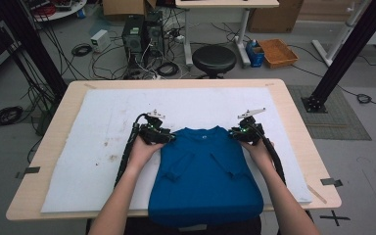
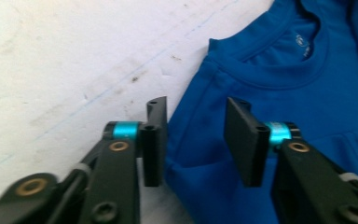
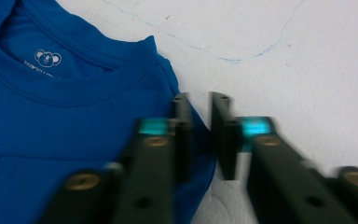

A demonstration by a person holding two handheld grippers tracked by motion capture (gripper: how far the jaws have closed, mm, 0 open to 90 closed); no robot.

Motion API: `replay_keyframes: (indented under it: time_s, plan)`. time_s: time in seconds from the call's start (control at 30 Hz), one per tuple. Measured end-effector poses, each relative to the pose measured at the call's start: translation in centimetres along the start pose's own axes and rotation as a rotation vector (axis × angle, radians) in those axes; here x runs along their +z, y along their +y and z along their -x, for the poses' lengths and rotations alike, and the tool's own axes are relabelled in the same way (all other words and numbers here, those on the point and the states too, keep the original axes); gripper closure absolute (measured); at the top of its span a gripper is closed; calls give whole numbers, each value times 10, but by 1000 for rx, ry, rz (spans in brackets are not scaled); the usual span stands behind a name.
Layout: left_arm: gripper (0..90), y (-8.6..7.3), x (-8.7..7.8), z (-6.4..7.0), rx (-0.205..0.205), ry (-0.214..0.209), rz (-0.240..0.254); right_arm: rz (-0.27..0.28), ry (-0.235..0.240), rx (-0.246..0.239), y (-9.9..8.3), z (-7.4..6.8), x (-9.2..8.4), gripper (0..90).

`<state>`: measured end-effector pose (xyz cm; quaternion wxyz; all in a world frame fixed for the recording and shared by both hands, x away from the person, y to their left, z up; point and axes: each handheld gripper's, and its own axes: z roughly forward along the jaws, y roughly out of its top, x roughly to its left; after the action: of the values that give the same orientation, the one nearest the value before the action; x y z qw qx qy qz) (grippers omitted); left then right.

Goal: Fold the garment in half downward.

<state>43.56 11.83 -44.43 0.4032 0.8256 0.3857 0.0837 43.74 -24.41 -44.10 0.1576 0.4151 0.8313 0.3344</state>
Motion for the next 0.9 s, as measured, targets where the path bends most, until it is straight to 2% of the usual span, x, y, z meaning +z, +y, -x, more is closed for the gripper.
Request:
replay_keyframes:
  time_s: [0.07,0.17,0.3,0.33,0.37,0.4,0.53,0.57,0.63,0.7,0.73,0.8,0.83,0.9]
  plan:
    - [684,0,0,-1,0,11,0,-6,-10,-5,0,0,-1,879]
    - [734,0,0,-1,1,23,2,-2,-20,27,-1,3,-3,884]
    - [733,0,0,0,6,28,3,2,-18,67,-3,8,-5,881]
    - [709,0,0,0,6,28,3,2,-18,67,-3,8,-5,881]
    - [662,0,0,0,1,30,8,16,-9,74,-3,8,-4,781]
    - [628,1,1,1,-12,36,19,26,-13,77,-2,7,-5,763]
    - [608,3,3,1,-10,19,33,70,6,82,2,7,-5,689]
    - [608,3,5,2,-2,21,28,70,6,82,2,7,-5,689]
    - [608,6,9,4,17,30,6,61,35,67,5,5,0,645]
    - [618,7,10,5,19,18,-1,45,58,45,7,2,5,645]
    - [634,8,10,6,32,20,-8,31,59,35,8,-1,7,649]
    - [671,9,11,9,55,51,-17,9,51,-1,8,-4,11,698]
    - [698,9,11,10,60,61,-19,10,40,-11,8,-5,11,750]
    - [753,9,11,11,72,66,-22,10,60,-15,9,-5,11,848]
